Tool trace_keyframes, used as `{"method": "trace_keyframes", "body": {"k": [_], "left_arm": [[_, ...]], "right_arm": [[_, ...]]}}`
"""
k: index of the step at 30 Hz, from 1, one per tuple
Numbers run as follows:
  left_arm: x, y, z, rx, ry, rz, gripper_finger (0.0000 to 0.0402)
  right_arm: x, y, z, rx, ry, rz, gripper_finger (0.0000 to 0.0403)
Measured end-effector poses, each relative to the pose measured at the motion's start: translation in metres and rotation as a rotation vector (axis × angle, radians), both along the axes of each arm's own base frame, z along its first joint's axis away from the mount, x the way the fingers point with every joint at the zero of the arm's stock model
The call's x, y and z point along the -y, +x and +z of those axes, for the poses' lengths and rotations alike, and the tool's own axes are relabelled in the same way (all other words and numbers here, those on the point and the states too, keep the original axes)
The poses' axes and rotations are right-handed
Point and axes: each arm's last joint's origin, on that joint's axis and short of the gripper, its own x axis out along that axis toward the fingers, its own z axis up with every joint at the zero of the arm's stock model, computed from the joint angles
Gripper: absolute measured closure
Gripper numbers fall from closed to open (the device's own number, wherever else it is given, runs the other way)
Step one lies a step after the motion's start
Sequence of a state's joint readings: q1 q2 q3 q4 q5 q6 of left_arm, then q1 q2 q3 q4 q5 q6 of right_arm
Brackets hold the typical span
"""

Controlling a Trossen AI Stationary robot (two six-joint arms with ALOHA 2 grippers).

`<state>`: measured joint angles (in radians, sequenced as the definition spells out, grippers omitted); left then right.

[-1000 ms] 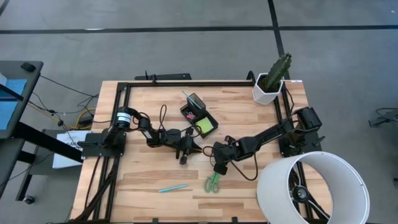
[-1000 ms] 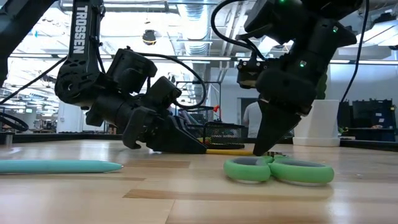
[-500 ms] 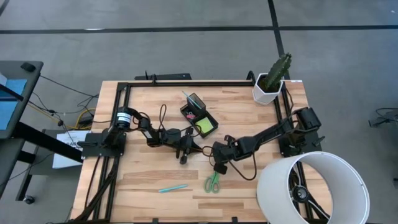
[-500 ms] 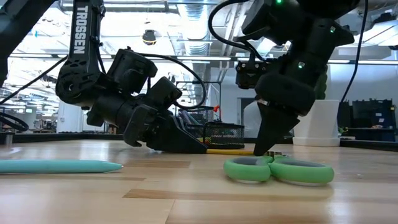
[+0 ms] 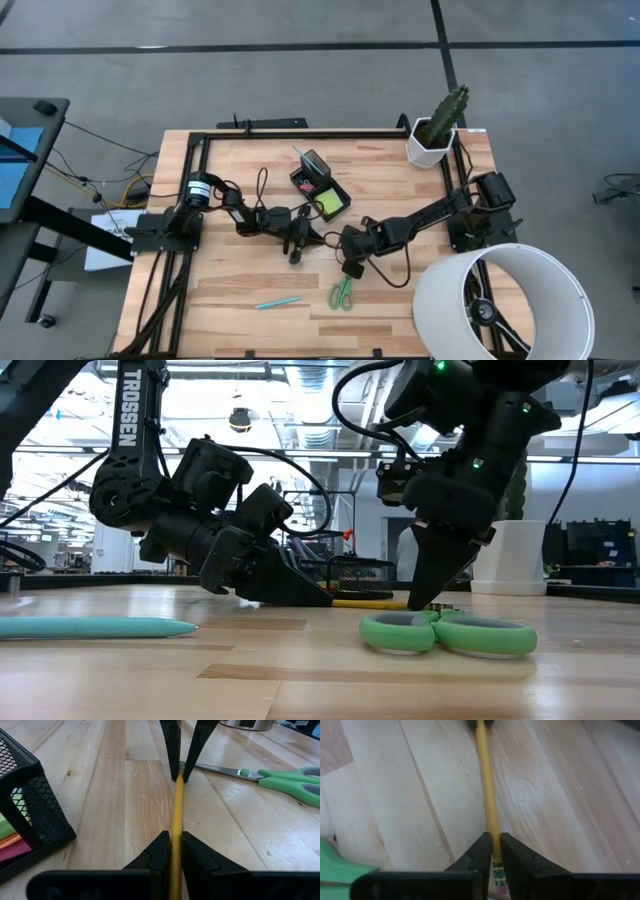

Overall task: Pick and place office supplies into organizer
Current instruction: Put the yellow pencil into the black desk organizer

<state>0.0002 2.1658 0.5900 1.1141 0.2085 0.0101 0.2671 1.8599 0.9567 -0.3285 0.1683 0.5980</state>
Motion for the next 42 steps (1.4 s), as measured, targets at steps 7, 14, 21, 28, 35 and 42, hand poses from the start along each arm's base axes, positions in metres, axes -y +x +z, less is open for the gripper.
{"method": "trace_keyframes", "body": {"k": [7, 14, 21, 28, 35, 42], "left_arm": [[0.000, 0.000, 0.000, -0.001, 0.000, 0.006, 0.0372], [0.000, 0.000, 0.000, -0.001, 0.001, 0.009, 0.0372], [0.000, 0.000, 0.000, -0.001, 0.003, 0.013, 0.0372], [0.000, 0.000, 0.000, 0.000, 0.004, 0.012, 0.0372], [0.000, 0.000, 0.000, 0.012, 0.051, -0.032, 0.0372], [0.000, 0.000, 0.000, 0.012, 0.064, -0.014, 0.0372]], "right_arm": [[0.014, 0.007, 0.008, -0.060, 0.125, -0.009, 0.0322], [0.012, 0.008, 0.016, -0.133, 0.145, 0.045, 0.0278], [0.014, -0.001, 0.019, -0.261, 0.116, 0.033, 0.0265], [0.019, 0.001, 0.020, -0.252, 0.103, 0.037, 0.0281], [0.024, 0.004, 0.020, -0.232, 0.095, 0.072, 0.0283], [0.024, 0.006, 0.020, -0.208, 0.081, 0.091, 0.0282]]}}
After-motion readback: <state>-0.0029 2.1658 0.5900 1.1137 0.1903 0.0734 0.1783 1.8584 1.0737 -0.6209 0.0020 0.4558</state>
